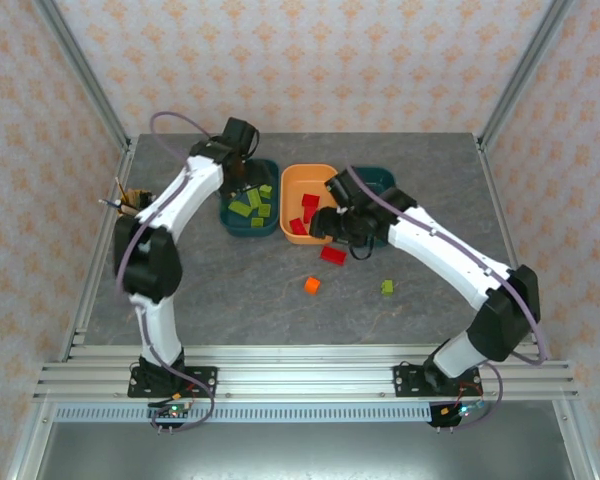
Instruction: Sort the legos into containers by color
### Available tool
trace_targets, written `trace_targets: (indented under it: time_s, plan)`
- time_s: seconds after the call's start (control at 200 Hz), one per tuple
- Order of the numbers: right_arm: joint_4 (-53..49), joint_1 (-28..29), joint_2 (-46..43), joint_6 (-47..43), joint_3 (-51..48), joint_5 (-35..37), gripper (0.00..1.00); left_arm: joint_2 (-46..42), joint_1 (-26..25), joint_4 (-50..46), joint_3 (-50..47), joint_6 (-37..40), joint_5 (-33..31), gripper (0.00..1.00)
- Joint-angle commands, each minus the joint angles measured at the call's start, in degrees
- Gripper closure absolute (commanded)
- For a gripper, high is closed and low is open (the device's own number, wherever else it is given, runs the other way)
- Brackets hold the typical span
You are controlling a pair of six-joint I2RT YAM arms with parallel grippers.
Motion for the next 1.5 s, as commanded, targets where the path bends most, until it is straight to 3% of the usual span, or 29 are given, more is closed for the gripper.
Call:
trace_targets:
  time_s: [0.0,0.18,0.365,0.485,0.681,0.896,1.151,1.361,1.496]
  plan:
    - [-5.23,3.04,3.56,4.45,-2.93,2.98,0.33,-11.06,-4.28,1.67,-11.12,-2.66,-2.74,0.17]
    - [-4.32,7.33,9.93,18.22,-4.03,1.73,0.29,-29.57,-13.05,4.53,-32.51,-7.81,-4.61,0.15]
    - [-1.72,9.06,14.49,27.21,-5.06,-0.45,0.27,-46.03,-21.39,5.32,-48.23,-14.14,-4.96,0.13]
    - [0.98,9.10,16.31,29.70,-5.74,-0.48,0.27,-54.62,-24.90,4.89,-54.66,-17.01,-4.79,0.12]
    - [2.57,9.01,20.50,29.72,-4.46,-0.12,0.33,-64.78,-25.39,1.52,-58.19,-18.60,-5.97,0.12]
    - [2.92,8.75,23.06,29.10,-3.87,0.93,0.45,-66.31,-25.43,0.42,-57.85,-18.70,-6.11,0.13]
    - [2.49,8.65,23.29,26.62,-2.84,2.93,0.70,-65.87,-25.43,2.02,-57.93,-18.17,-5.20,0.13]
    - [-4.73,8.20,17.35,20.61,0.48,9.89,0.73,-62.25,-25.49,4.98,-55.63,-17.38,-3.79,0.14]
    - [-9.16,3.55,10.29,14.90,1.97,14.34,0.74,-55.82,-25.53,8.25,-50.40,-16.01,-2.33,0.14]
